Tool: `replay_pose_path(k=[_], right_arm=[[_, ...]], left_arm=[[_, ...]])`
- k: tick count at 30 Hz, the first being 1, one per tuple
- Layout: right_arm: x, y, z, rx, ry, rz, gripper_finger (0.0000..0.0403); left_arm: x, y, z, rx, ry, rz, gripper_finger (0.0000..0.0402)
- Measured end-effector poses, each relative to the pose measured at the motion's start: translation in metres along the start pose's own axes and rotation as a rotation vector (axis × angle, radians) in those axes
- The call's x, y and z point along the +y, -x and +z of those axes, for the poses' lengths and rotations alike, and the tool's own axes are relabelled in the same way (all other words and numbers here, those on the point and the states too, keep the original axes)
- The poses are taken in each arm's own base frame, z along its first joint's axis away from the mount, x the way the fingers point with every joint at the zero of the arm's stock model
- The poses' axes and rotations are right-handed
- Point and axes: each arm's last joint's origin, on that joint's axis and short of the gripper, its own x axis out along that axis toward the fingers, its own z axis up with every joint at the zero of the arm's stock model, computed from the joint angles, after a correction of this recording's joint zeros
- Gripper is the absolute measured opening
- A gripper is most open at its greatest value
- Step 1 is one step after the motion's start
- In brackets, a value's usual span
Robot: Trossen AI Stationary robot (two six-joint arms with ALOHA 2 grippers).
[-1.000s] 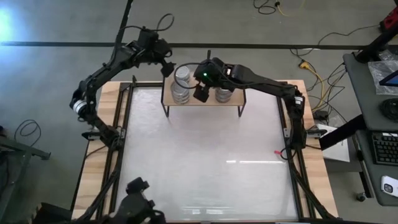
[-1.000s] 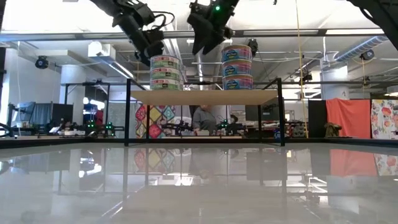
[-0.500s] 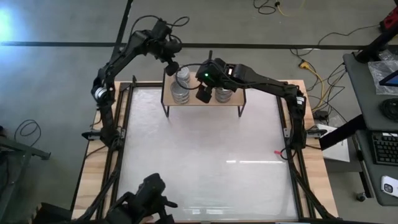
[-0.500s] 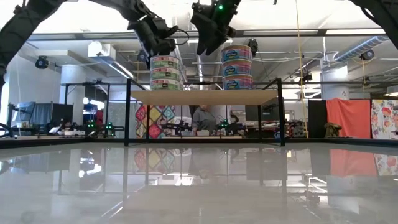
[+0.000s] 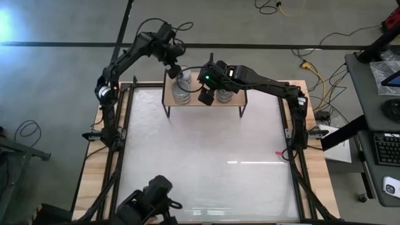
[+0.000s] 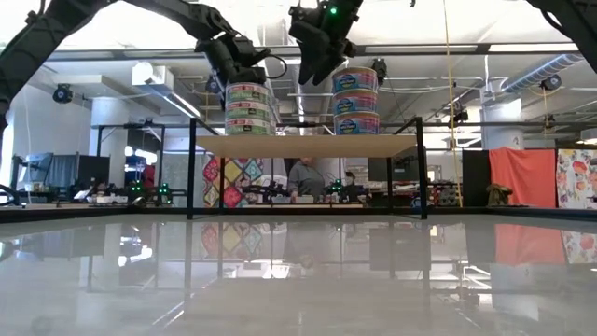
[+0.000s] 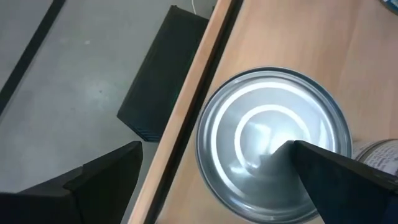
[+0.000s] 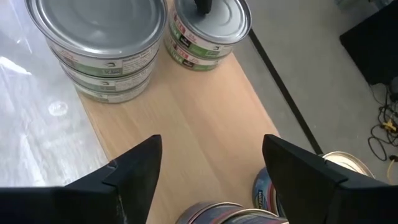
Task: Stack canned seafood by type on shelf
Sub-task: Adjust the green tuna cans on the shelf
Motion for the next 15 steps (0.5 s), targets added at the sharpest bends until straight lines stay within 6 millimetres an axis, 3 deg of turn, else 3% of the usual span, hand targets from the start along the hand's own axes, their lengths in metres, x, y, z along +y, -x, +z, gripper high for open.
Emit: replay_pose_path(k=[15], right_arm=[[0.0000,-0.0001,-0.0004,0.004,-0.006,0.000,0.0263]], left_arm=[[-0.0070,-0.0006,-0.0013,0.001,-0.030,-0.079,0.0398]])
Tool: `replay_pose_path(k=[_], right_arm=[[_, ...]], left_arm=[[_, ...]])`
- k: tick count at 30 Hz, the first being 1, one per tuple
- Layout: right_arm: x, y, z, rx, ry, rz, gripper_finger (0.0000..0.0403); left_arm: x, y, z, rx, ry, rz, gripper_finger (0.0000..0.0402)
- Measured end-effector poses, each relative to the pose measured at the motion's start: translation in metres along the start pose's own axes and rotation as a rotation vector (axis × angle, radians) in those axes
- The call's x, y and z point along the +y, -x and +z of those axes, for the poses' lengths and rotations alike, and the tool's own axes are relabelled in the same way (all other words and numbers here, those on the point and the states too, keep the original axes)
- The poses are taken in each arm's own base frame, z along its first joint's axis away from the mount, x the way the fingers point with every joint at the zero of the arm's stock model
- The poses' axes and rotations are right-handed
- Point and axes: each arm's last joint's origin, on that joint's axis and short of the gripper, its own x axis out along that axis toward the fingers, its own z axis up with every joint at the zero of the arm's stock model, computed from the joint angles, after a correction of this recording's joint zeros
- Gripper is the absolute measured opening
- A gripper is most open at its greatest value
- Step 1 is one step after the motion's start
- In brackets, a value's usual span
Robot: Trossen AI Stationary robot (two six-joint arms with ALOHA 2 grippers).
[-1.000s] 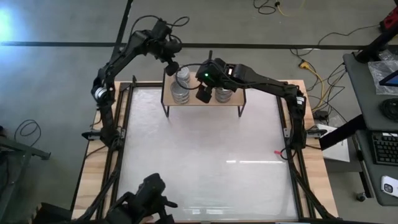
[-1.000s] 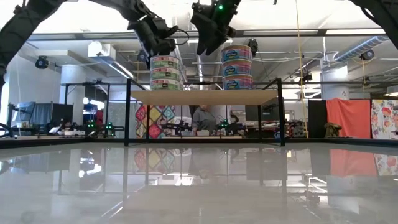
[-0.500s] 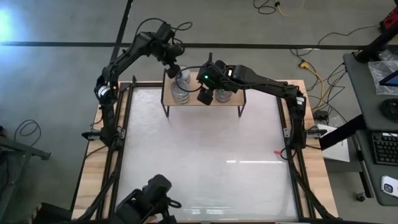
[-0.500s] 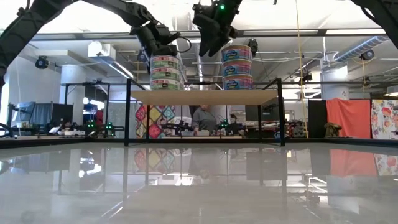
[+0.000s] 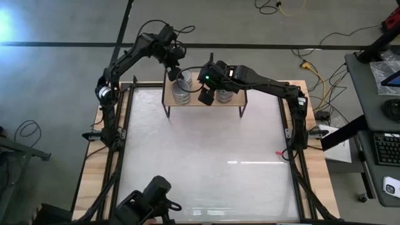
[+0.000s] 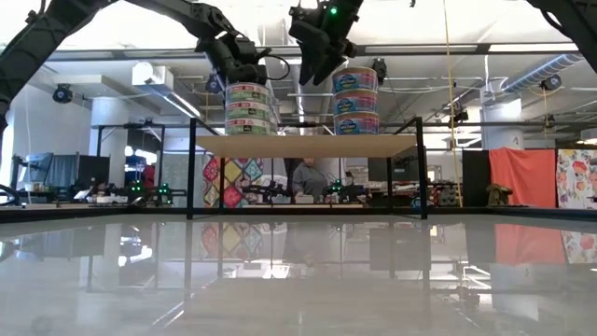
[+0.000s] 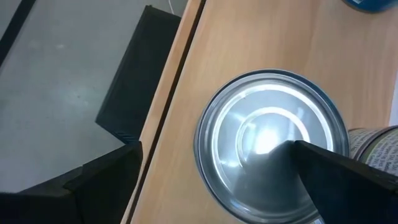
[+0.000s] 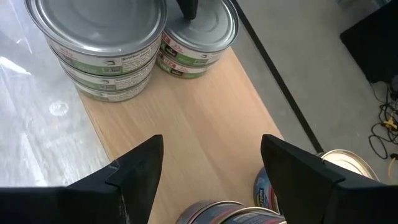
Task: Stack canned seafood by type on shelf
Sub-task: Adjust the green tuna cans on the shelf
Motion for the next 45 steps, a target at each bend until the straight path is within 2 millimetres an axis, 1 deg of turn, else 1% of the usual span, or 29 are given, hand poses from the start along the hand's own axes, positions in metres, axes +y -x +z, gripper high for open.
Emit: replay_pose_path(k=[9,17,22,25,28,30,32,34,37,39,41,43,45], right_arm=[[0.001,0.000,-0.001,0.014,-0.013,0.001,0.0251],[0.006,0.002,-0.001,0.010,-0.002,0.010,0.0267],[0.009,0.003,-0.001,0.008,0.005,0.014,0.0274],[0.010,0.004,-0.002,0.016,0.011,0.016,0.0273],[0.012,0.005,-0.004,0.032,0.023,0.020,0.0266],[0.014,0.007,-0.004,0.032,0.028,0.024,0.0261],[0.016,0.011,-0.005,0.027,0.032,0.027,0.0256],[0.017,0.016,-0.004,0.016,0.034,0.032,0.0252],[0.020,0.024,-0.004,-0.002,0.040,0.041,0.0249],[0.024,0.029,-0.004,-0.012,0.050,0.050,0.0249],[0.030,0.034,-0.004,-0.023,0.061,0.060,0.0252],[0.036,0.037,-0.005,-0.027,0.075,0.071,0.0255],[0.044,0.038,-0.007,-0.026,0.092,0.082,0.0257]], left_arm=[[0.007,0.003,-0.003,-0.001,0.014,0.031,0.0398],[0.010,0.004,-0.003,-0.005,0.020,0.047,0.0398],[0.011,0.006,0.000,-0.041,-0.013,0.075,0.0398],[0.010,0.018,0.003,-0.068,-0.027,0.093,0.0398],[0.005,0.039,0.008,-0.120,-0.044,0.114,0.0398],[-0.001,0.054,0.009,-0.142,-0.051,0.112,0.0398],[-0.010,0.069,0.009,-0.177,-0.063,0.073,0.0398],[-0.022,0.085,0.006,-0.226,-0.078,-0.003,0.0398],[-0.043,0.104,-0.002,-0.313,-0.132,-0.162,0.0398],[-0.057,0.112,-0.011,-0.363,-0.186,-0.261,0.0398],[-0.074,0.117,-0.020,-0.396,-0.236,-0.323,0.0398],[-0.091,0.120,-0.030,-0.414,-0.263,-0.337,0.0398],[-0.106,0.119,-0.039,-0.430,-0.268,-0.320,0.0398]])
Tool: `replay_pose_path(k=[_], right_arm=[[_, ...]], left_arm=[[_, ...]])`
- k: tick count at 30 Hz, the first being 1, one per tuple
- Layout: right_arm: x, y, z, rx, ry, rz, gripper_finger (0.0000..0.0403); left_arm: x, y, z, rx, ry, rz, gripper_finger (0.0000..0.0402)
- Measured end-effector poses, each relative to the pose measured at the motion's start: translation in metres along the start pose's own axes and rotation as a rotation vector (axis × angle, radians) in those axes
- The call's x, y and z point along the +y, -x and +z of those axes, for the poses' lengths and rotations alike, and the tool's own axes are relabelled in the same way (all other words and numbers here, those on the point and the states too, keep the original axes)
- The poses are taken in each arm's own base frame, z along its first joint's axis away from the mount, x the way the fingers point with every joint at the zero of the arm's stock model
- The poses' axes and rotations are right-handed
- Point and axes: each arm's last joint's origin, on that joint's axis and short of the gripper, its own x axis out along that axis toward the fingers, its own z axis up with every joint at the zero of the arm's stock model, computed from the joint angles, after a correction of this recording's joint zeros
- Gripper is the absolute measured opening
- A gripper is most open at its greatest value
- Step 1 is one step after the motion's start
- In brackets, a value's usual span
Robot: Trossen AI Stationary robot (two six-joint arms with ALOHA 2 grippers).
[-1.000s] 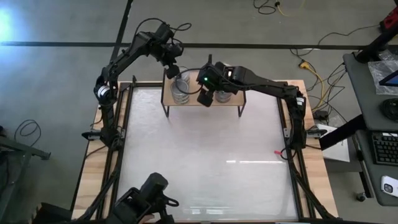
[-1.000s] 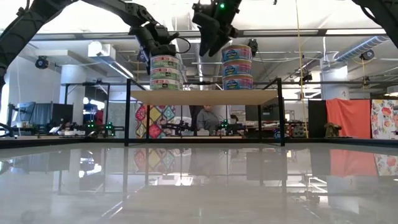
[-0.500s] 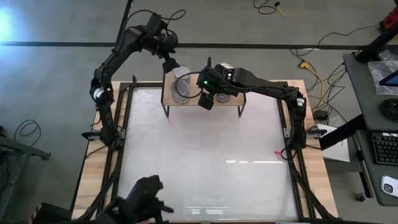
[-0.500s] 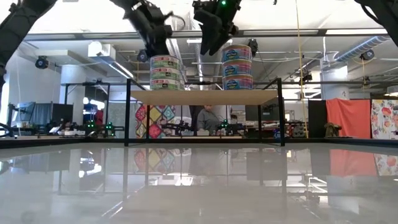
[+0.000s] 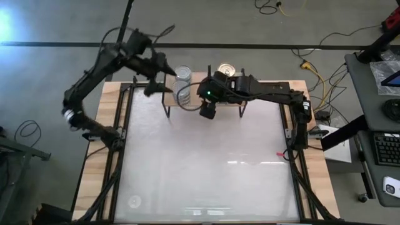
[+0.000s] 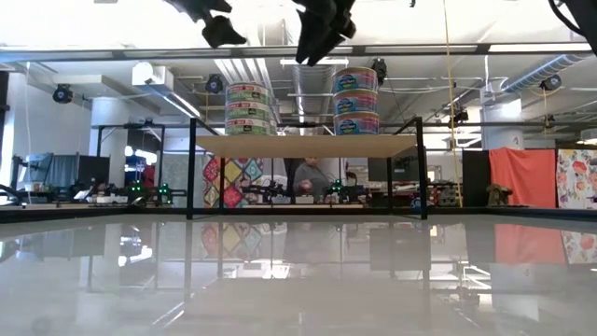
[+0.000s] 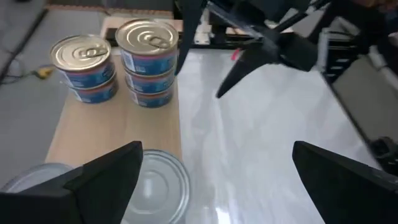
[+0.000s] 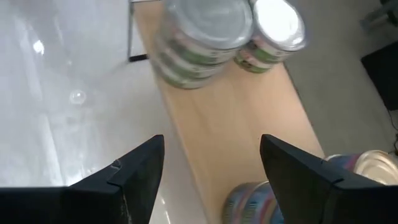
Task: Stack canned seafood by type on shelf
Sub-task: Adjust the green tuna cans on the shelf
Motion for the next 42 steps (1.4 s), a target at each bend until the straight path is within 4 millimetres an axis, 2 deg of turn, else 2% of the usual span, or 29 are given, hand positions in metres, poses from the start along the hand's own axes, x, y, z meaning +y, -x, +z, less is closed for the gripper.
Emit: replay_pose_path(k=[4,6,10,14,19,22,27,32,37,42], right_arm=[[0.018,-0.001,-0.005,0.018,0.032,-0.006,0.0257],[0.027,0.000,-0.011,0.055,0.038,-0.041,0.0254],[0.046,0.004,-0.029,0.151,0.038,-0.086,0.0247],[0.064,0.009,-0.041,0.175,0.046,-0.088,0.0244],[0.078,0.011,-0.048,0.182,0.063,-0.074,0.0252],[0.081,0.010,-0.050,0.185,0.057,-0.075,0.0257],[0.080,0.010,-0.050,0.183,0.044,-0.080,0.0262],[0.081,0.010,-0.050,0.177,0.040,-0.100,0.0261],[0.082,0.010,-0.052,0.180,0.045,-0.100,0.0249],[0.082,0.010,-0.052,0.184,0.047,-0.101,0.0240]], left_arm=[[-0.028,-0.011,-0.021,0.017,0.026,0.127,0.0398],[-0.043,-0.018,-0.038,0.049,0.061,0.193,0.0398],[-0.071,-0.034,-0.074,0.040,0.131,0.199,0.0398],[-0.086,-0.060,-0.112,0.006,0.215,0.165,0.0398],[-0.096,-0.090,-0.148,0.025,0.230,0.269,0.0398],[-0.101,-0.099,-0.153,0.012,0.217,0.310,0.0398],[-0.106,-0.108,-0.145,-0.037,0.149,0.329,0.0398],[-0.104,-0.119,-0.148,-0.012,0.141,0.410,0.0398],[-0.101,-0.135,-0.154,-0.035,0.131,0.430,0.0398],[-0.100,-0.141,-0.155,-0.053,0.129,0.439,0.0398]])
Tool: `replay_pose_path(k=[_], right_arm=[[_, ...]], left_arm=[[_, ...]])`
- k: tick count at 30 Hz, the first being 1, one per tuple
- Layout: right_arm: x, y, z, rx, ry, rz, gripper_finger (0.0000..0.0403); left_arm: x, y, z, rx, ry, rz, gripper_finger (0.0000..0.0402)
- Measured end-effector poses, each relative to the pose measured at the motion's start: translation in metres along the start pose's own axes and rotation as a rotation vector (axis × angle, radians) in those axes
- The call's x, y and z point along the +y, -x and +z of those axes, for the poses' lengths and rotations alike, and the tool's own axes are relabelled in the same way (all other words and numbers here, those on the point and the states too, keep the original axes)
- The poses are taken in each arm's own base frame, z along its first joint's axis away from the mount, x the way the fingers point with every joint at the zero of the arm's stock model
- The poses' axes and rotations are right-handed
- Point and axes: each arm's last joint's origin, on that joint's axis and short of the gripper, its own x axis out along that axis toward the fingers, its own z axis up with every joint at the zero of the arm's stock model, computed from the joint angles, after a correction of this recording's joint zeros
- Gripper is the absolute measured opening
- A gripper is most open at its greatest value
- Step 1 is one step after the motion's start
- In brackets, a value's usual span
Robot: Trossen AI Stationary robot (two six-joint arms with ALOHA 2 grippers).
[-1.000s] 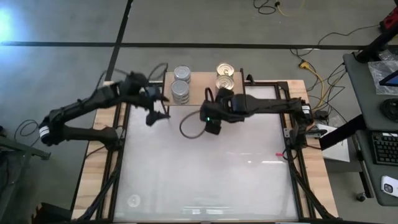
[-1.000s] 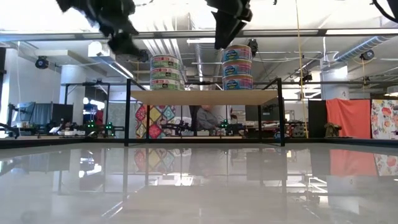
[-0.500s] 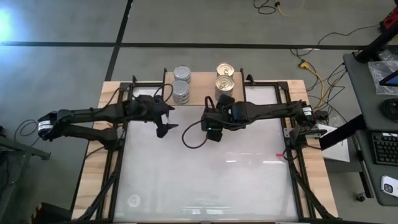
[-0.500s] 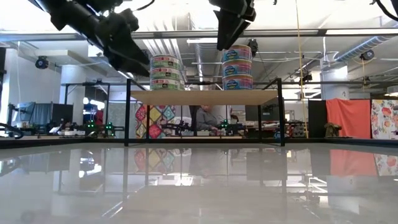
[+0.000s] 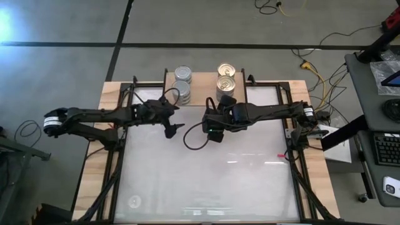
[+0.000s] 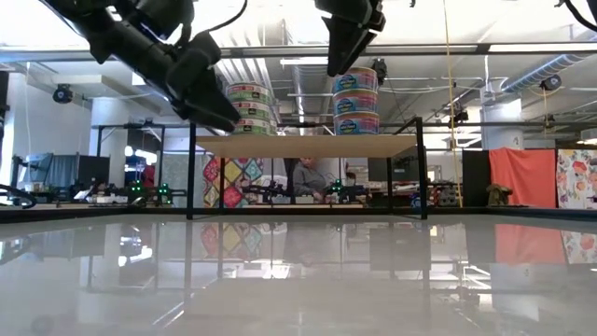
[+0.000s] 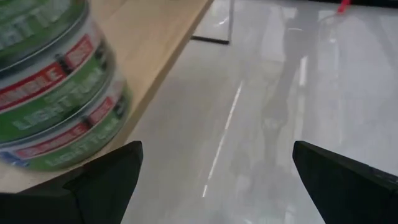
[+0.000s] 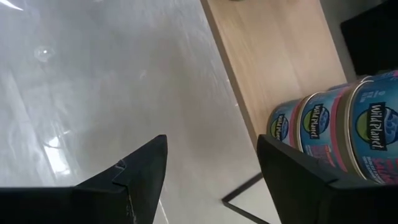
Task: Stack canned seafood by type on shelf
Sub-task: Adjust the green tuna cans on the shelf
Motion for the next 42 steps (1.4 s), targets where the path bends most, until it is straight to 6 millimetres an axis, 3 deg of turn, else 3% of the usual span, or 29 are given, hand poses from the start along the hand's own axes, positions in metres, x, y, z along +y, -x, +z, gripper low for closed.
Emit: replay_pose_path(k=[15,42], right_arm=[[0.000,0.000,0.000,0.001,0.000,0.000,0.0262],[0.002,0.001,0.000,-0.005,-0.013,0.004,0.0252]], left_arm=[[0.000,-0.018,0.002,-0.047,0.001,0.064,0.0398],[0.001,-0.016,0.010,-0.108,0.004,0.121,0.0398]])
